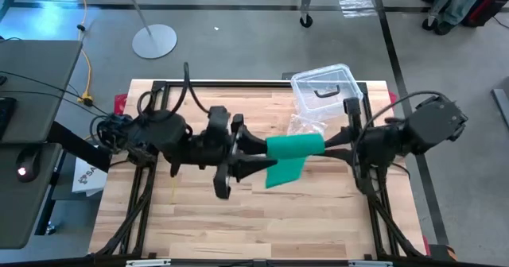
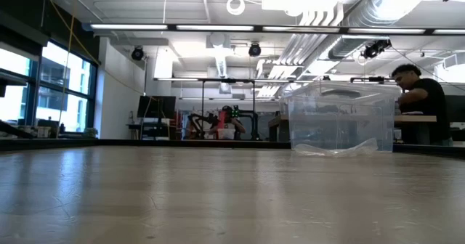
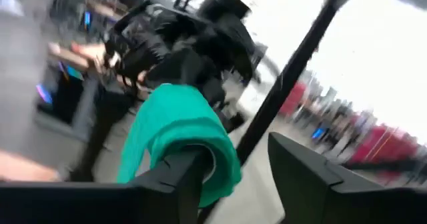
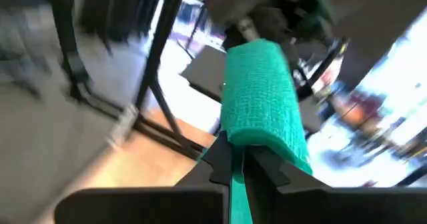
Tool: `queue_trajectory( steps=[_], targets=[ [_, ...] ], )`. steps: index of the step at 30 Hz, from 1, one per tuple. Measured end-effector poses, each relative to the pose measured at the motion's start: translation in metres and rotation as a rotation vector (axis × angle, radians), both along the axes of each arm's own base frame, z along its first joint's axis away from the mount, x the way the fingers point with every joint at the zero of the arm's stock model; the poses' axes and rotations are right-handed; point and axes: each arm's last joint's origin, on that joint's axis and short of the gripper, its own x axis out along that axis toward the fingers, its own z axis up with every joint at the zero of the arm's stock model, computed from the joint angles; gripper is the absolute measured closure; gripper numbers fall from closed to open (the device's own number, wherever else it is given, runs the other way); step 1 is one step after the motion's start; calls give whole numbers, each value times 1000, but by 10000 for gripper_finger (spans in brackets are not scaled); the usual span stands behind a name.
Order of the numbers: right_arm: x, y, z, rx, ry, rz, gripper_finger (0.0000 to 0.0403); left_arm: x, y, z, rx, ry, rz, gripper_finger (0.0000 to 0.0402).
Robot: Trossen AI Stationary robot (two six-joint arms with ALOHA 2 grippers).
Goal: Roll bandage
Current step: Roll the green bandage
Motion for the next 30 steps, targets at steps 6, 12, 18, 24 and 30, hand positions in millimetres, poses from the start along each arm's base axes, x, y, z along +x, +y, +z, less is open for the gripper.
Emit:
queue_trajectory(
  steps=[6,12,18,24,30],
  targets=[
    [2,11,-5,-274,-9,0,391,4,17,0,-241,26,-10,258],
    [1,13,-2,60,-10,-73,371,5,20,-8,-103,107,13,380],
    [-3,6,3,479,-6,-155,297,2,9,-9,282,93,27,385],
    [3,-4,9,794,-40,-211,240,-1,-5,-13,703,104,100,394],
    [9,-11,16,805,-67,-124,282,1,-16,-11,806,50,124,379]
  ],
)
